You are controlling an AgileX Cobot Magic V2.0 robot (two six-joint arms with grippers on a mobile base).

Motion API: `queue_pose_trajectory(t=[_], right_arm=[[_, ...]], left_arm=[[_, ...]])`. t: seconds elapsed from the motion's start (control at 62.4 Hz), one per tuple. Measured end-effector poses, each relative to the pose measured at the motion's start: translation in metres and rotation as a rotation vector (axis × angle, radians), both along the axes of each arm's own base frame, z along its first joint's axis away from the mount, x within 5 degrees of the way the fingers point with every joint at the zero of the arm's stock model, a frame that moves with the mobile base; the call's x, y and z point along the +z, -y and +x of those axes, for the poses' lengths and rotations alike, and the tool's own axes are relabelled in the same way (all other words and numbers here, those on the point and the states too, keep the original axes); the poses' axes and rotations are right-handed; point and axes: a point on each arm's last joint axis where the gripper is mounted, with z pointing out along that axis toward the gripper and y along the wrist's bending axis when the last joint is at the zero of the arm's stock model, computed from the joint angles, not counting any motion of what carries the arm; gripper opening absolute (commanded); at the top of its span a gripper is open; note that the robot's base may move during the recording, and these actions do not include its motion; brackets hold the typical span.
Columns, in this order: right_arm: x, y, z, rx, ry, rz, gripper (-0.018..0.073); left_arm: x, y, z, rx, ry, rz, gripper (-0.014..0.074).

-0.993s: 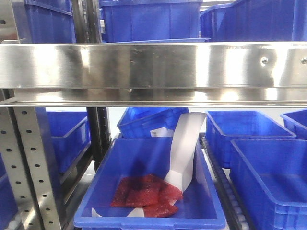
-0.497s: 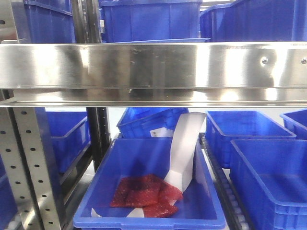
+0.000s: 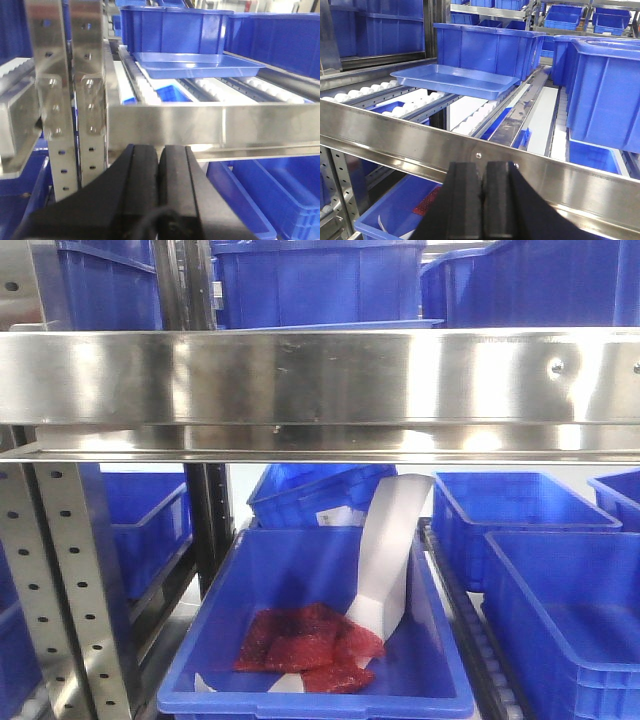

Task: Grab blue tray and place on right shelf
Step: 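Open both grippers and withdraw them from the tray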

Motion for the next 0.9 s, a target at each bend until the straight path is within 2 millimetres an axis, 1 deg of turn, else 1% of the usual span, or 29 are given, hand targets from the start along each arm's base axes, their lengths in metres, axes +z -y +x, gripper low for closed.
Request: queue_pose_trajectory(t=[0.064, 0.16, 0.352, 0.384, 0.497, 0.897], right_arm=[[0.000, 0.000, 0.000, 0.000, 0.000, 0.000, 0.0060], [0.000, 0.000, 0.000, 0.000, 0.000, 0.000, 0.0060], [0.000, 0.000, 0.000, 0.000, 0.000, 0.000, 0.0060], [0.000, 0.000, 0.000, 0.000, 0.000, 0.000, 0.0060], [0.000, 0.000, 0.000, -0.001, 0.000, -0.002, 0.0060], [0.000, 0.000, 0.000, -0.001, 0.000, 0.001, 0.0060]], left_arm=[[-0.019, -0.002, -0.001, 0.033, 0.009, -0.009, -0.0048], [-0.042, -0.005, 0.001, 0.096, 0.010, -0.024, -0.0048], [-0.073, -0.010, 0.010, 0.215, 0.050, -0.059, -0.0048], [-0.076, -0.011, 0.011, 0.229, 0.071, -0.070, -0.0048], [-0.070, -0.013, 0.011, 0.254, 0.160, -0.129, -0.0048], [-0.069, -0.013, 0.011, 0.258, 0.167, -0.143, -0.0048]])
